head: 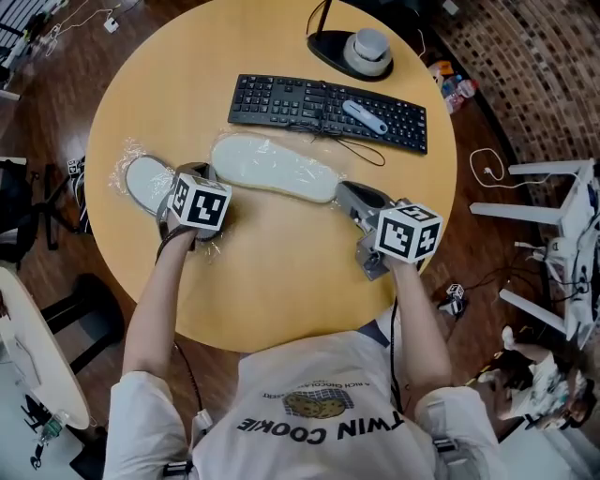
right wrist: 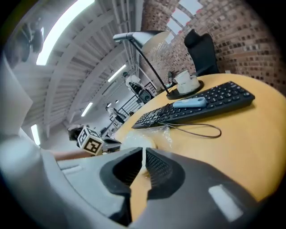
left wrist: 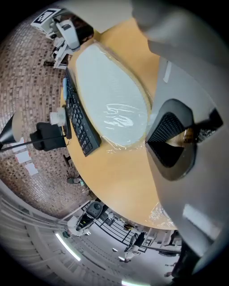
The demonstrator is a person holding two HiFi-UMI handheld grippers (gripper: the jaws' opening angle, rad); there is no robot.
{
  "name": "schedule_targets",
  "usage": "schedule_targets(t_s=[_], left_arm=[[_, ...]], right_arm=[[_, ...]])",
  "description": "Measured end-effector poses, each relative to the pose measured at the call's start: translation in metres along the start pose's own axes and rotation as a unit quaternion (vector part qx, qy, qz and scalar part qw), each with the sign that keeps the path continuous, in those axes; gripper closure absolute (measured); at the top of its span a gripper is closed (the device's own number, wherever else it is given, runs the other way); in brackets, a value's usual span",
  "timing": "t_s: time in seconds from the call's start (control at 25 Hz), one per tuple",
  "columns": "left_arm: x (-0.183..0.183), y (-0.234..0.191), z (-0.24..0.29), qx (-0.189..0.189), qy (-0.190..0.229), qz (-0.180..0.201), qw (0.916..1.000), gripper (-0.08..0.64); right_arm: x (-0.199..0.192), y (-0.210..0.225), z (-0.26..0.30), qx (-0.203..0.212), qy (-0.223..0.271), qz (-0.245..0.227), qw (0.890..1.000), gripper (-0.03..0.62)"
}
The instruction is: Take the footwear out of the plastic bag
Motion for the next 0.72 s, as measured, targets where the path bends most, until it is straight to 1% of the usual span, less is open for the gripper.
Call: schedule_targets(t_s=[0.04,0.08,0.16,0.24,0.32,0.44,0.56,0.72], left_arm=[[0.0,0.002,0.002,0.001,-0.005,0.009,0.9999,0.554],[0.001,0.003,0.002,0.005,-0.007,0.016,0.9998,0.554],[0.002,0.005,0.002,0.011,-0.009,0.022,0.9997,0.554],[0.003,0.005,0.002,0.012,-0.009,0.023,0.9996,0.555],[0.003,0.004,0.002,0.01,-0.011,0.023,0.9996,0.555],[0.004,0.005,0.002,0.011,-0.012,0.023,0.9996,0.555],[0.004,0.005,0.003,0.012,-0.013,0.023,0.9996,0.555],[0.004,0.005,0.004,0.006,-0.013,0.02,0.9997,0.555]], right_arm=[[0.0,0.003,0.0,0.011,-0.001,0.016,1.0,0.577],[0.0,0.006,0.0,0.012,-0.004,0.023,1.0,0.575],[-0.002,0.012,-0.002,0.001,-0.011,0.022,1.0,0.572],[-0.004,0.017,-0.005,-0.001,-0.017,0.023,1.0,0.571],[-0.003,0.02,-0.006,0.01,-0.024,0.033,0.999,0.56],[-0.002,0.023,-0.002,0.019,-0.044,0.041,0.998,0.517],[0.0,0.029,0.001,0.01,-0.055,0.042,0.998,0.515],[0.002,0.034,0.008,0.024,-0.064,0.067,0.995,0.515]])
Point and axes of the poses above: the fingertips, and each gripper's own axes: z forward along the fingers, y to its right, x out of its top, the point moved 10 cm from there along -z, backward along the fingers, and after that the axes turned 15 degrees about z, right-handed, at the moved point
